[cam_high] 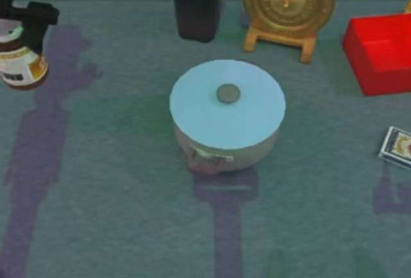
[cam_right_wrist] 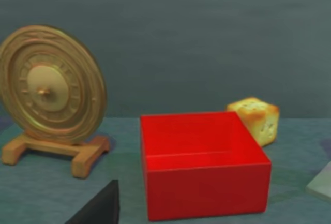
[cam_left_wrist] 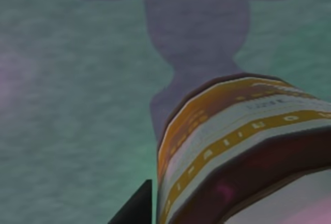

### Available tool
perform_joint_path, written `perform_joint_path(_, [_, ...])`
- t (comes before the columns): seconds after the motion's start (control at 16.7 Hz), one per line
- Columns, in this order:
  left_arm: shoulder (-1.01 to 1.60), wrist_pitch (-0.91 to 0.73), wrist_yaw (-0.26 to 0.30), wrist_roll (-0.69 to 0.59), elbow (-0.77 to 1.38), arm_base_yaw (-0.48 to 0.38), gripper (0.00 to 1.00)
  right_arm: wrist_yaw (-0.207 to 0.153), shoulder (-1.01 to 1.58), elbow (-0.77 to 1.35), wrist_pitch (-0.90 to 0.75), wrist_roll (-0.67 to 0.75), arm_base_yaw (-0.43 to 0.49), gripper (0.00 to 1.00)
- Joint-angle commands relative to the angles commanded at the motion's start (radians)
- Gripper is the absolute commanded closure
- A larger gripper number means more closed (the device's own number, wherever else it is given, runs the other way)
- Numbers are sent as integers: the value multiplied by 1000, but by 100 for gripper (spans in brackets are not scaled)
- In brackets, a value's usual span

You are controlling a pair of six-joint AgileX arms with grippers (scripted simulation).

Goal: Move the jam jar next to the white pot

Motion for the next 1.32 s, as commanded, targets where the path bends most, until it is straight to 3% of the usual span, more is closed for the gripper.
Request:
perform_joint_path(0.72, [-99, 239, -93, -473, -337, -297, 100, 0, 0, 0, 0, 0, 0, 0])
perform_joint_path(1.08, [-97, 250, -95, -485, -349, -302, 100, 0, 0, 0, 0, 0, 0, 0])
perform_joint_path(1.32, [-56, 354, -97, -481, -405, -302, 100, 0, 0, 0, 0, 0, 0, 0])
